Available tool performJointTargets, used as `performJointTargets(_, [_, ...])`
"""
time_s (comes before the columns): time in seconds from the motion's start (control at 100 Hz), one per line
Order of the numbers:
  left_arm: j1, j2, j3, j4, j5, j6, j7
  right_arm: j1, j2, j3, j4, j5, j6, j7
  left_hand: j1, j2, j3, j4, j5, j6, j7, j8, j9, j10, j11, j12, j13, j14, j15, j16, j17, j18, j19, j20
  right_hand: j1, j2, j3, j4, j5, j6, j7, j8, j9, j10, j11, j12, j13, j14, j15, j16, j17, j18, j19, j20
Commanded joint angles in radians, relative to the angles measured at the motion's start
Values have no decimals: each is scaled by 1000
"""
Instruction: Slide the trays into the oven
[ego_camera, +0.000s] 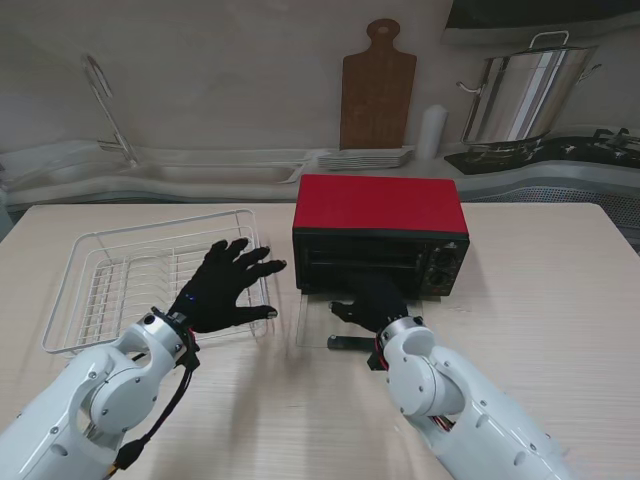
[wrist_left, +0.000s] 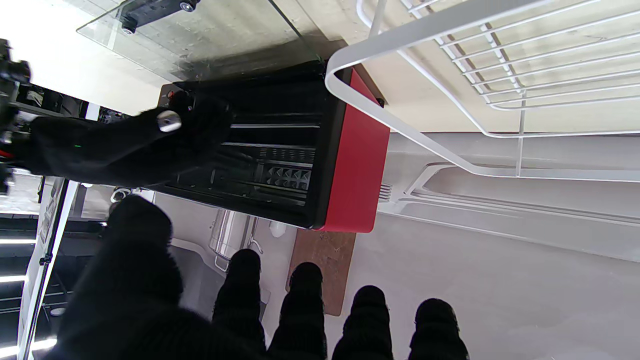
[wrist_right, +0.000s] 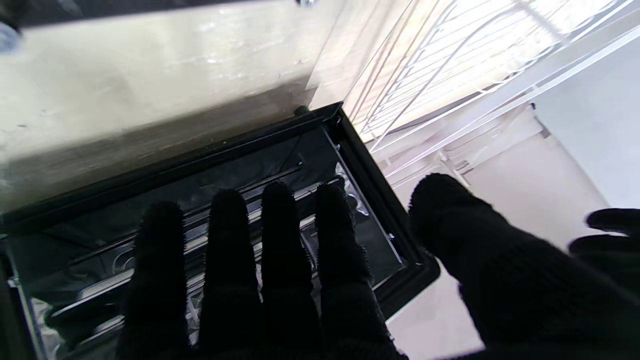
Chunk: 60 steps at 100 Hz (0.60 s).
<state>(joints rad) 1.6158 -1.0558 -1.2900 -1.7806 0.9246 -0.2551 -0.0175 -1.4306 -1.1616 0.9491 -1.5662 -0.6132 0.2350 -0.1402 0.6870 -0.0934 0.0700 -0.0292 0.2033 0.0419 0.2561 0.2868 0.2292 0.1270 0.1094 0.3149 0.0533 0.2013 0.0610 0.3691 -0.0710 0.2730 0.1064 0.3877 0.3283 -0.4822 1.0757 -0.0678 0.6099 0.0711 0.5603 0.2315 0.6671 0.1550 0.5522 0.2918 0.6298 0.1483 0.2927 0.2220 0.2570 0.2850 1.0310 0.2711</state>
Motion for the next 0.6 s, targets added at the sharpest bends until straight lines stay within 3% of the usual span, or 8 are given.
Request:
performJointTargets(0.0, [10,-5,-2,-12,-3,1,-20,-53,16,3,-26,-11,-16,18,6,44,-27,39,-9,14,-9,11,-35,-6,-10,-9,-29,-23,-14,-11,-9,-20,-47,-14,-32,15,-18,49,-28,-17,0,12,-30,-18,-10,12,-26,-9,8,7,-4,-18,0,20])
performJointTargets(0.31, [10,-3,-2,-12,-7,13,-37,-251,46,102,-153,-83,-155,28,6,45,-27,40,-14,14,-10,10,-40,-11,-11,-9,-30,-23,-14,-11,-10,-21,-47,-12,-31,17,-22,50,-24,-15,-8,12,-28,-16,-13,11,-24,-8,8,7,-3,-17,0,20])
performJointTargets(0.59, [18,-3,-3,-21,-3,25,-41,-354,56,125,-173,-131,-210,2,7,44,-27,40,-14,15,-10,11,-38,-8,-9,-8,-29,-23,-14,-11,-10,-21,-47,-13,-30,17,-23,51,-26,-15,-9,14,-29,-16,-13,11,-26,-9,7,6,-4,-17,-3,19])
